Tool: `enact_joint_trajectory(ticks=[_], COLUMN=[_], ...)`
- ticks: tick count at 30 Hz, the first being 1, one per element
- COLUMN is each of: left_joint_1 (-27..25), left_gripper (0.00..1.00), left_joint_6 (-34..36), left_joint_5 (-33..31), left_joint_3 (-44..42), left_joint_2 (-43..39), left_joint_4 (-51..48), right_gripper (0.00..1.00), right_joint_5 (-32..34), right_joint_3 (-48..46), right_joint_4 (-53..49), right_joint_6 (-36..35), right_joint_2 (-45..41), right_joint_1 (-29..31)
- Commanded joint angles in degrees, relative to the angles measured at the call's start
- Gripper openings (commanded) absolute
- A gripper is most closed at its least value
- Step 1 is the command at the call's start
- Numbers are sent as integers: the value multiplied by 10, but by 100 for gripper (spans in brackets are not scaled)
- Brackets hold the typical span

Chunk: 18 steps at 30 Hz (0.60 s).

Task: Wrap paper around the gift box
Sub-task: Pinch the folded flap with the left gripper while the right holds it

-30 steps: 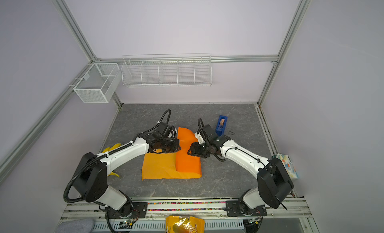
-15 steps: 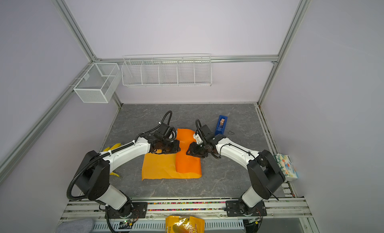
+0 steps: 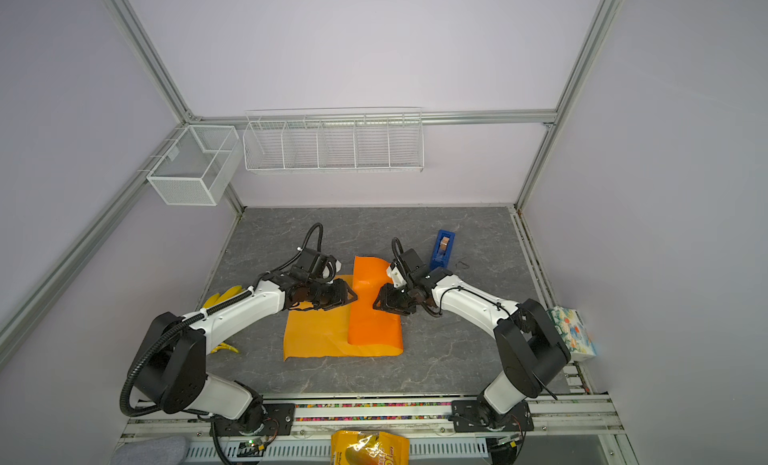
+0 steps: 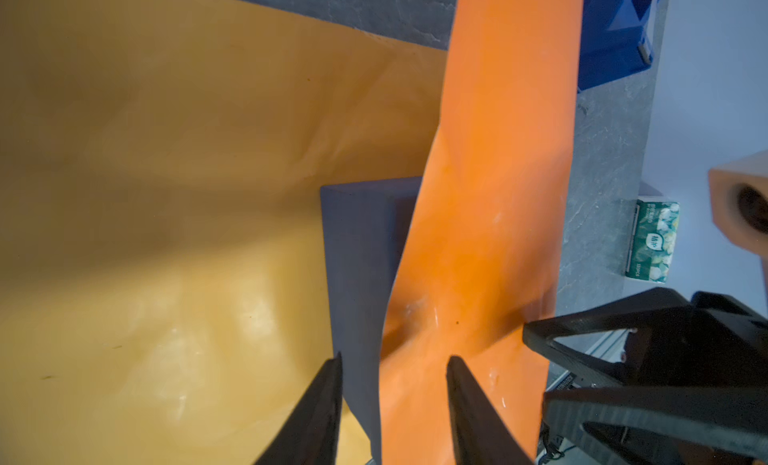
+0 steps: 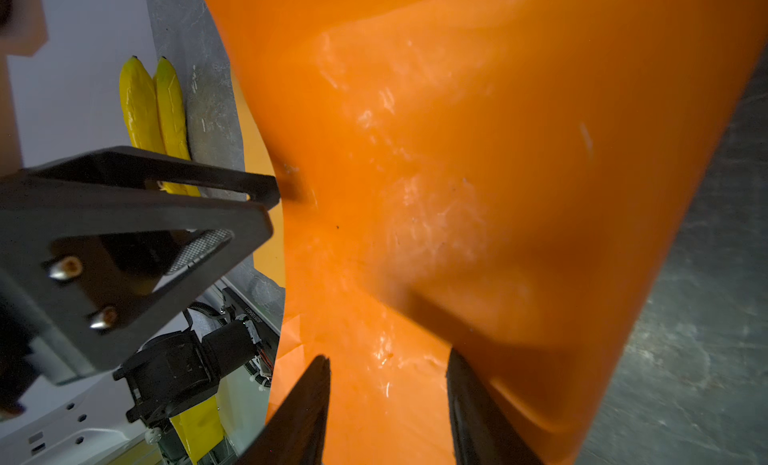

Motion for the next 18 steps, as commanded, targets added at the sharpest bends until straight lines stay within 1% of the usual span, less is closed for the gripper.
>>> enact_joint_trajectory(ticks=[1, 2, 5, 11, 13, 18], left_joint_1=[-1, 0, 0, 0, -1, 0], left_gripper=[42, 42, 33, 19, 14, 5], left_joint_6=[-15, -19, -30, -23, -20, -16], left_joint_5=[52, 59, 71, 41, 37, 36], left_joint_3=[-12, -16, -23, -20, -17, -14], left_joint_2=[19, 20, 13, -2, -6, -14], left_joint_4=[52, 62, 83, 53, 45, 36], right_gripper=[49, 49, 48, 48, 48, 48], right_joint_5=[0, 0, 0, 1, 1, 3], right_joint_3=[-11, -11, -12, -13, -12, -7], right_joint_4=[-5, -6, -6, -8, -8, -14], right_joint_6=[-6, -6, -6, -6, -6, -7], right_joint_2=[8, 7, 7, 6, 6, 5], right_joint_1=[-3, -3, -2, -3, -3, -2])
